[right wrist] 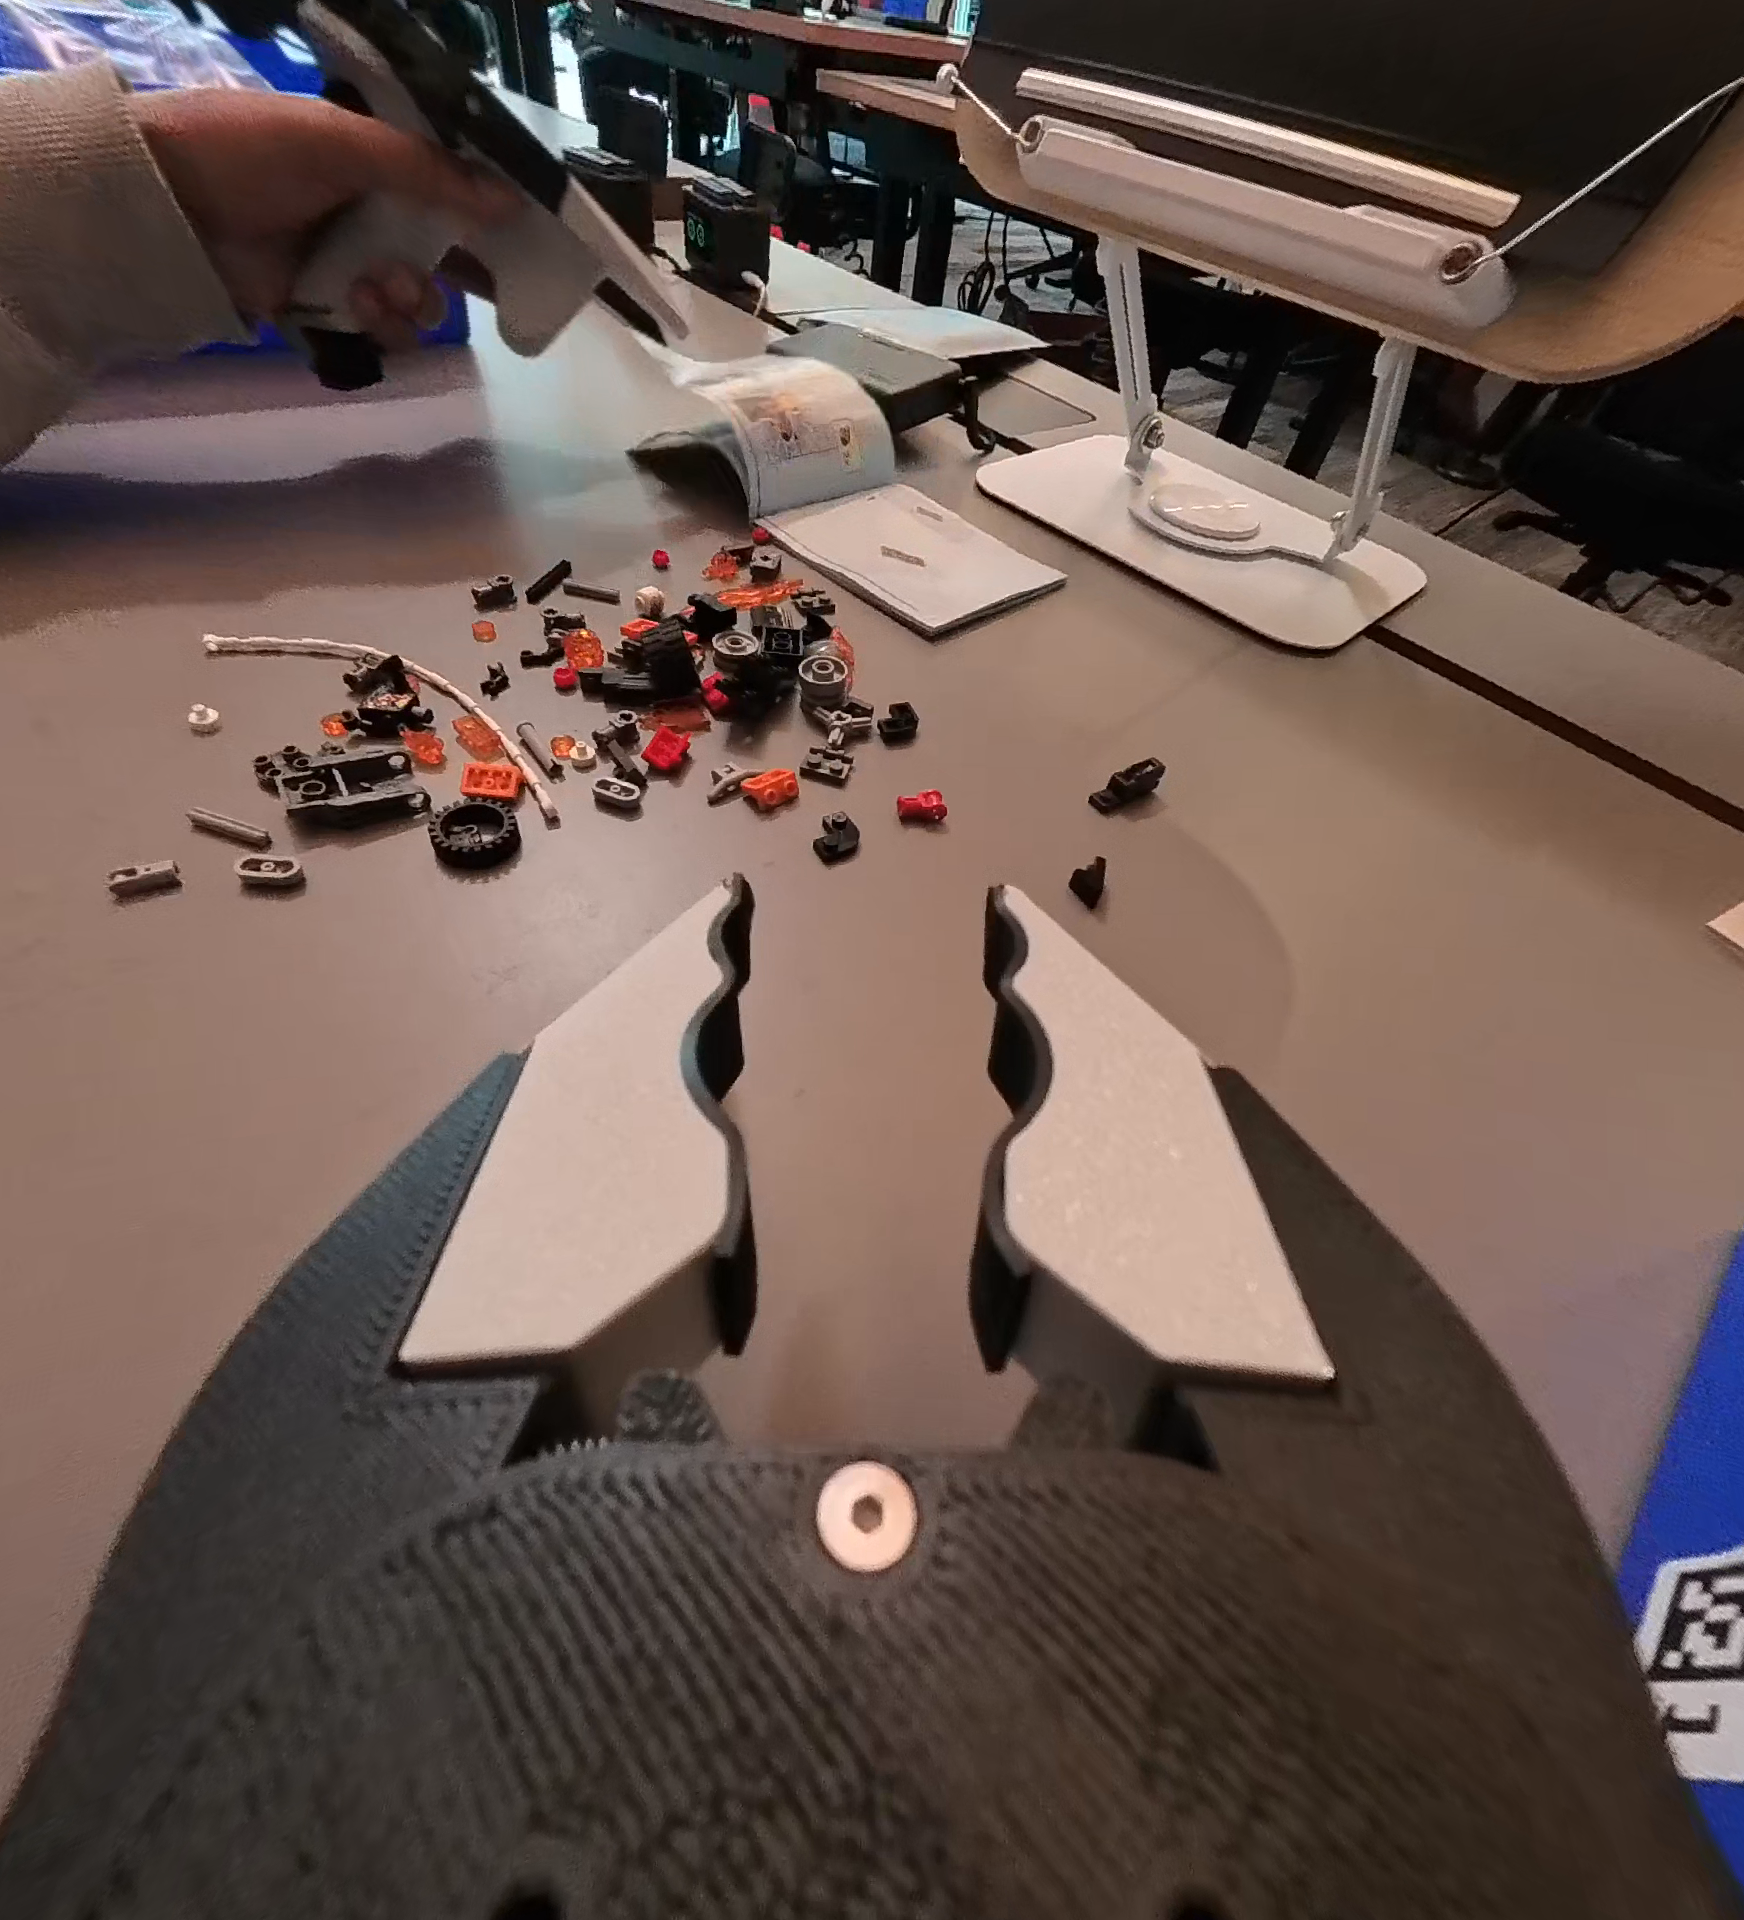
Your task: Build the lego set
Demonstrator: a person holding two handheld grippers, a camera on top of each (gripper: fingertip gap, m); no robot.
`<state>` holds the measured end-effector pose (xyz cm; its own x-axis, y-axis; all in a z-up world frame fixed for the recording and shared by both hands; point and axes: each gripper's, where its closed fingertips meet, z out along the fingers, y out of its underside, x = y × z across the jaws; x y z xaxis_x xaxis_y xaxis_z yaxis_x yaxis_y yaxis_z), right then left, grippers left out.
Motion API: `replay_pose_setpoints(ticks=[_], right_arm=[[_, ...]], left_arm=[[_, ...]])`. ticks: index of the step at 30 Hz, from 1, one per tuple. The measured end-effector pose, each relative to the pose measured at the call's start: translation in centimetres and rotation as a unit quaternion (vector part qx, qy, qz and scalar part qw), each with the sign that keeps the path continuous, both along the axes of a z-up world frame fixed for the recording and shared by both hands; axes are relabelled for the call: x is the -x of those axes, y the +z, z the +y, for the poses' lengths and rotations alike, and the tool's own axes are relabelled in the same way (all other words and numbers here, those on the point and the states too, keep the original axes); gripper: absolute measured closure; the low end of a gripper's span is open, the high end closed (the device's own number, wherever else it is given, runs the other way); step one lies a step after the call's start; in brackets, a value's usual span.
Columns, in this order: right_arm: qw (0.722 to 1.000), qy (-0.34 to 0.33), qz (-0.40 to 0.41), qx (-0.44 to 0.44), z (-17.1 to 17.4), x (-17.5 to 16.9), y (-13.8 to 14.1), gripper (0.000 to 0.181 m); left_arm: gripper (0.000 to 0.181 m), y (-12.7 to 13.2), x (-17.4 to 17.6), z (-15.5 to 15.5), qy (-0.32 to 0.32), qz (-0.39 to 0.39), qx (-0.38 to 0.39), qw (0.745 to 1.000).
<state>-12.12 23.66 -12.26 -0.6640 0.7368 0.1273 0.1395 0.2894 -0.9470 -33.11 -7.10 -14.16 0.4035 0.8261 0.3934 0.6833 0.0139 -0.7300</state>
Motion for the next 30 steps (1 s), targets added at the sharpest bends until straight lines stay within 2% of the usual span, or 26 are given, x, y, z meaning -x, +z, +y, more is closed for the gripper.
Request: replay_pose_setpoints(ticks=[2, 4, 6, 8, 10, 11, 12, 13, 15, 17, 19, 21, 26, 30], right_arm=[[1.0, -0.002, 0.0, -0.002, 0.0, 0.0, 0.0, 0.137], [1.0, -0.003, 0.0, -0.003, 0.0, 0.1, -0.1, 0.137], [1.0, -0.005, 0.001, -0.006, 0.0, 0.1, -0.1, 0.138], [1.0, -0.006, 0.001, -0.012, 0.0, 0.1, -0.2, 0.138], [1.0, -0.007, 0.0, -0.021, -0.1, 0.1, -0.4, 0.139], [1.0, -0.008, 0.0, -0.026, -0.2, 0.1, -0.5, 0.139], [1.0, -0.008, 0.001, -0.03, -0.2, 0.2, -0.6, 0.139], [0.999, -0.008, 0.001, -0.034, -0.2, 0.1, -0.7, 0.14], [0.999, -0.009, 0.003, -0.038, -0.3, 0.1, -0.7, 0.14], [0.999, -0.01, 0.006, -0.037, -0.2, 0.1, -0.7, 0.14], [0.999, -0.01, 0.011, -0.035, -0.2, 0.1, -0.5, 0.141], [0.999, -0.012, 0.014, -0.033, -0.2, 0.0, -0.4, 0.142], [0.999, -0.015, 0.018, -0.032, -0.1, 0.1, -0.3, 0.143], [0.999, -0.02, 0.024, -0.017, 0.2, 0.0, 0.2, 0.143]], left_arm=[[0.12, 0.9, 0.2, -0.9, 0.024, 0.035, 0.019, 0.999], [0.118, 3.0, 0.3, -0.7, 0.038, 0.09, 0.027, 0.995], [0.118, 5.2, 0.2, 0.5, 0.034, 0.138, 0.025, 0.99], [0.121, 6.0, -0.4, 3.2, -0.003, 0.152, 0.015, 0.988], [0.122, 4.1, -0.9, 6.4, -0.06, 0.112, 0.032, 0.991], [0.123, 2.6, -0.7, 7.4, -0.077, 0.095, 0.059, 0.991], [0.132, 1.2, 0.0, 7.5, -0.073, 0.09, 0.094, 0.989], [0.145, -0.2, 0.8, 7.2, -0.065, 0.085, 0.128, 0.986], [0.155, -2.5, 1.7, 6.0, -0.049, 0.059, 0.178, 0.981], [0.16, -4.2, 1.5, 5.0, -0.044, 0.031, 0.201, 0.978], [0.158, -4.9, 1.4, 4.1, -0.037, 0.024, 0.211, 0.977], [0.161, -4.2, 1.6, 3.2, -0.015, 0.041, 0.211, 0.976], [0.169, 0.3, 0.8, 1.6, 0.022, 0.12, 0.154, 0.981], [0.173, 2.1, -0.8, 0.3, 0.033, 0.15, 0.103, 0.983]])
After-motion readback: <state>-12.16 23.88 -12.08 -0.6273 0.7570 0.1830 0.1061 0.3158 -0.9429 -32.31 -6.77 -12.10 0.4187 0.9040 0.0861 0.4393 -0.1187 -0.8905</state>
